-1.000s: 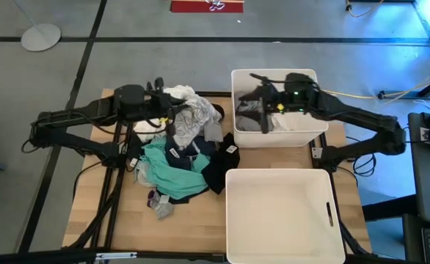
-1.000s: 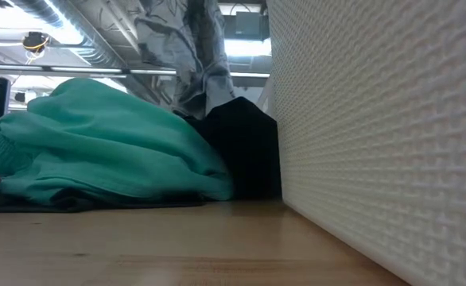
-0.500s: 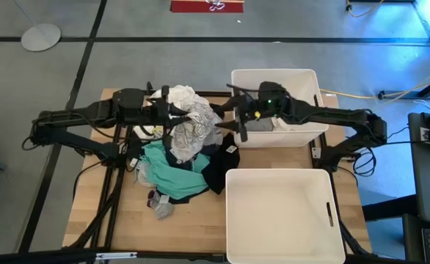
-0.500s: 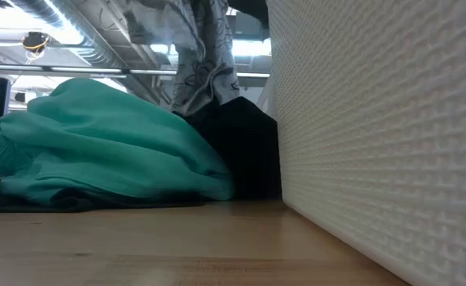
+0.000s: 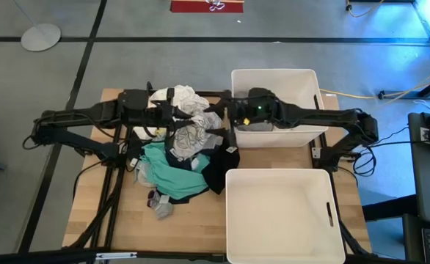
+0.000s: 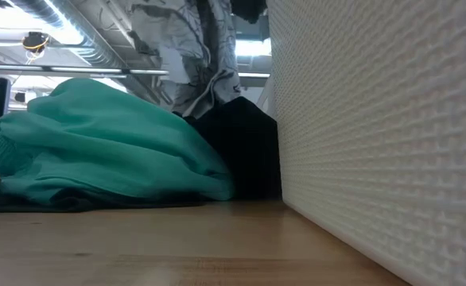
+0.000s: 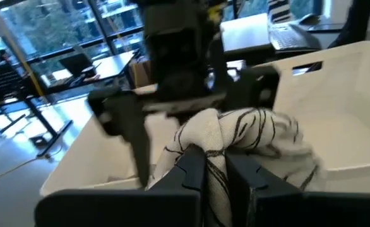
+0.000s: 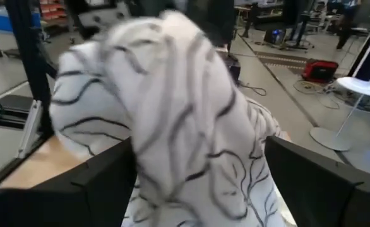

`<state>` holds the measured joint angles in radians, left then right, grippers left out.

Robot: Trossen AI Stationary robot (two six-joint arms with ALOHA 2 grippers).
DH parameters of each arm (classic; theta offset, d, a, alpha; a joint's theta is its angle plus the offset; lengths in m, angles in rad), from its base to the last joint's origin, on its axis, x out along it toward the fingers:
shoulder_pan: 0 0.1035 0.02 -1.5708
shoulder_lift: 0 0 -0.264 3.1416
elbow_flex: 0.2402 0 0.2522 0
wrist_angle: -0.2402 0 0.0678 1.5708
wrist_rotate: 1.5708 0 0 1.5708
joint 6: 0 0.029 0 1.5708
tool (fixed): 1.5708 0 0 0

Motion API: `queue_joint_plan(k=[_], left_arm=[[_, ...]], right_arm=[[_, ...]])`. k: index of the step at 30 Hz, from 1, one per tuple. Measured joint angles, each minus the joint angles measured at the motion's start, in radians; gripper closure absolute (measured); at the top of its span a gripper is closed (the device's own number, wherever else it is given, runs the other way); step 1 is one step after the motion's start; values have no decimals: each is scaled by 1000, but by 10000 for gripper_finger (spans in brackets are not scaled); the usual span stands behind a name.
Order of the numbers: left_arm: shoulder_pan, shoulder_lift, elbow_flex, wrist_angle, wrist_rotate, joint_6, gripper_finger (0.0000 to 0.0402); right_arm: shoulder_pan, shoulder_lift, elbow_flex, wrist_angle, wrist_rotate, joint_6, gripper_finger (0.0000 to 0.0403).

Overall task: Sort clothes
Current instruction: Put the white patterned dress into the top white laundry bin

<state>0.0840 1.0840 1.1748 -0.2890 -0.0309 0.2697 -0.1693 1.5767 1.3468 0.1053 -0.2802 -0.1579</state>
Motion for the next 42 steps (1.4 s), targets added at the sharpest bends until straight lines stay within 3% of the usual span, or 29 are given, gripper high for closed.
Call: queue_joint_plan(k=[9, 13, 16, 24, 26, 30, 36, 42], left_arm=[[-3, 14, 0, 50, 26, 20, 380], [-4, 26, 0, 60, 28, 20, 382], [-3, 31, 0, 64, 28, 19, 377], [1, 32, 0, 70, 11, 27, 348], [2, 31, 0, 66, 5, 40, 337], [5, 31, 0, 65, -18, 44, 299], [4, 2, 1, 28, -147, 61, 241], [5, -34, 1, -64, -328, 73, 224]], right_arm=[[0, 103, 56, 75, -37, -11, 78], [0, 131, 82, 81, -91, -56, 112], [0, 137, 88, 70, -100, -57, 171], [0, 113, 89, 46, -106, -101, 377], [-1, 97, 89, 30, -102, -113, 380], [-1, 57, 89, 2, -54, -112, 348], [-2, -16, 88, -29, 2, -117, 373], [-2, -118, 88, 11, 84, -170, 373]])
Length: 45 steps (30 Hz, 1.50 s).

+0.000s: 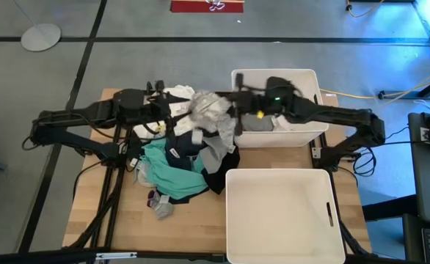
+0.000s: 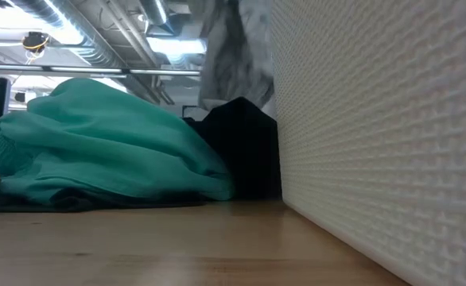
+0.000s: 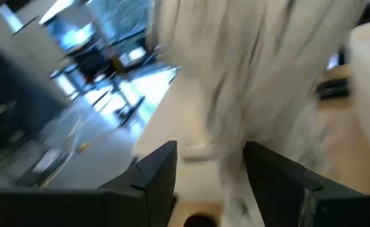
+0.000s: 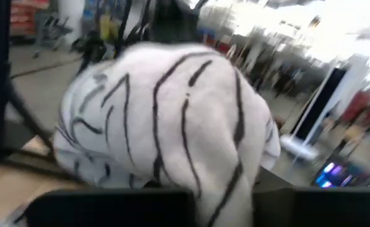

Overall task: Sort clothes
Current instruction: Put the white patterned dress into the top white laundry bin

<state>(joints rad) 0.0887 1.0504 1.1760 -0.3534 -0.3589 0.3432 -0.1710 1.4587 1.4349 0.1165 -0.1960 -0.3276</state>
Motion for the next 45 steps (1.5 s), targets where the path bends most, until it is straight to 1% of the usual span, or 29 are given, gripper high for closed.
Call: queue_joint_plan(k=[2, 4, 10, 13, 18, 21, 23, 25, 29, 31, 35, 41, 45], left_arm=[[1, -3, 0, -37, -30, -22, 224], [0, -5, -1, -87, -34, -48, 224], [0, 0, -1, -220, -34, -157, 224], [0, -1, -2, -266, -33, -211, 224], [-1, -1, -2, -345, -31, -300, 224], [-2, -1, -15, -356, -31, -329, 224], [-2, -1, -35, -361, -31, -338, 224], [-2, -1, -63, -358, -31, -342, 224], [-2, -1, -123, -334, -29, -346, 224], [-2, -1, -147, -319, -29, -359, 224], [-2, -1, -186, -281, -28, -386, 224], [-2, -1, -243, -221, -27, -389, 224], [-2, -1, -278, -172, -26, -388, 224]], right_arm=[[1, -35, 0, 21, 27, -28, 365], [1, -68, 0, 28, 59, -60, 362], [1, -161, 0, 82, 198, -197, 369], [1, -204, 0, 86, 283, -293, 367], [-5, -270, 1, 60, 441, -430, 365], [-33, -306, 1, -15, 513, -463, 365], [-64, -323, 1, -100, 557, -440, 365], [-109, -335, 1, -213, 578, -357, 364], [-207, -350, 1, -469, 535, -195, 364], [-249, -354, 1, -577, 517, -151, 364], [-310, -353, 0, -769, 516, -89, 364], [-365, -353, -12, -964, 516, -15, 363], [-399, -349, -48, -1028, 514, 31, 363]])
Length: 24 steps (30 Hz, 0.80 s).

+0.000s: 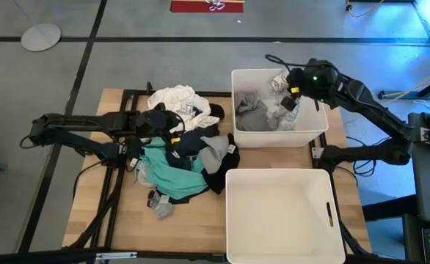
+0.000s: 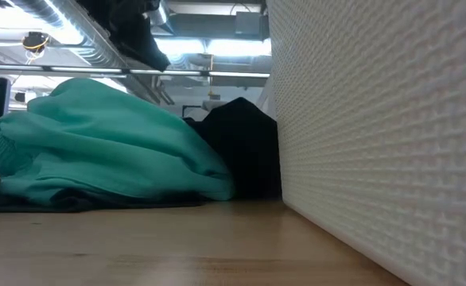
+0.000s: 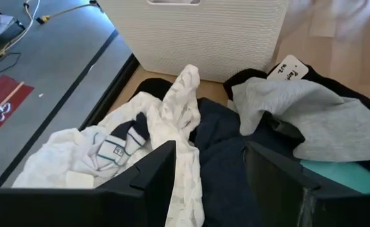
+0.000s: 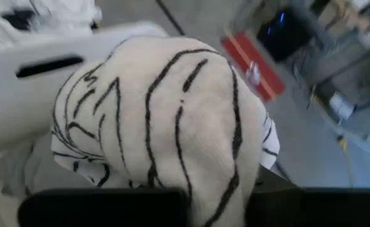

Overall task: Sort clothes
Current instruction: Put the white patterned dress into the top white laundry bin

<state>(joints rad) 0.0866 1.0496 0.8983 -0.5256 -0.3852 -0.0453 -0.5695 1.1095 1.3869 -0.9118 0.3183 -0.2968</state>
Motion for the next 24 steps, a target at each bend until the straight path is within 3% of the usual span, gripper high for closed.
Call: queue_joint_plan(k=[10, 17, 24], left_arm=[[0, 0, -36, 48, 0, 20, 224], [0, 0, -36, 47, 52, 9, 224], [0, 0, -36, 44, 64, 1, 224]], right_arm=[[-29, 5, -152, 32, 2, 57, 353], [-27, 46, -144, -40, -14, 57, 263], [-26, 73, -15, -194, -38, 100, 171]])
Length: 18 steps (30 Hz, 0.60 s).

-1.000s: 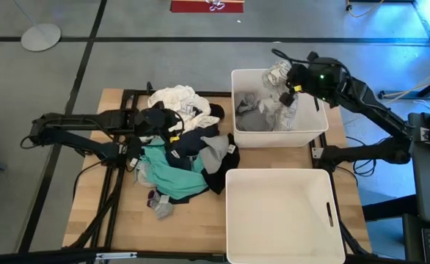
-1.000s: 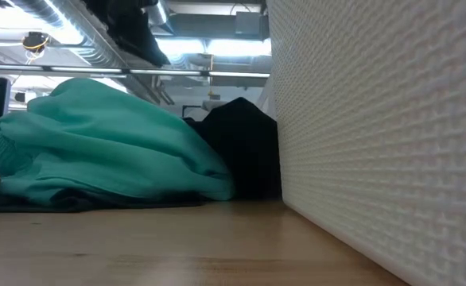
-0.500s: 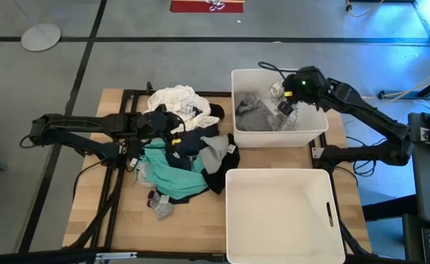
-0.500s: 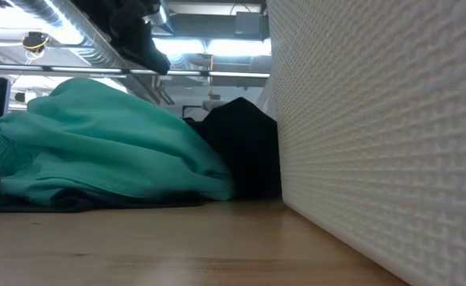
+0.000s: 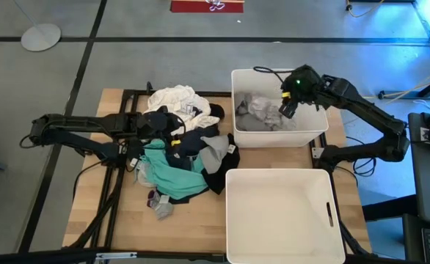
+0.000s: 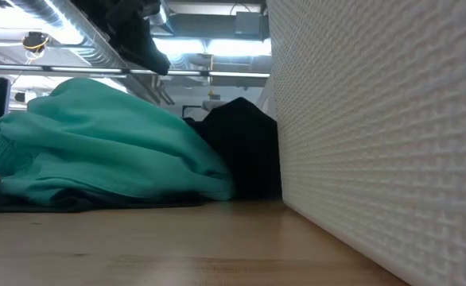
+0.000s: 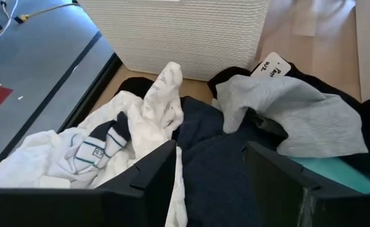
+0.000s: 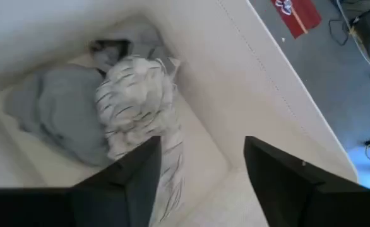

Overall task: Sort clothes
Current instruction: Put the white patterned dress into the top white laundry bin, then put the white pants into the top white laundry bin

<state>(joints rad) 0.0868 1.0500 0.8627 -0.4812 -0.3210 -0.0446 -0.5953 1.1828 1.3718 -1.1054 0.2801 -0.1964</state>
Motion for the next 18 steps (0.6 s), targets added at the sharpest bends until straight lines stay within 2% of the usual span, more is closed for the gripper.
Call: queue_joint_plan(k=[5, 11, 18], left_arm=[[0, 0, 0, 0, 0, -3, 224], [24, 0, 0, -22, -1, -35, 224], [108, 0, -40, -84, -4, -109, 224]], right_arm=[[0, -34, 82, -40, -150, 64, 147], [0, -120, 73, 32, -309, 96, 144], [0, -201, -14, 114, -324, 89, 143]])
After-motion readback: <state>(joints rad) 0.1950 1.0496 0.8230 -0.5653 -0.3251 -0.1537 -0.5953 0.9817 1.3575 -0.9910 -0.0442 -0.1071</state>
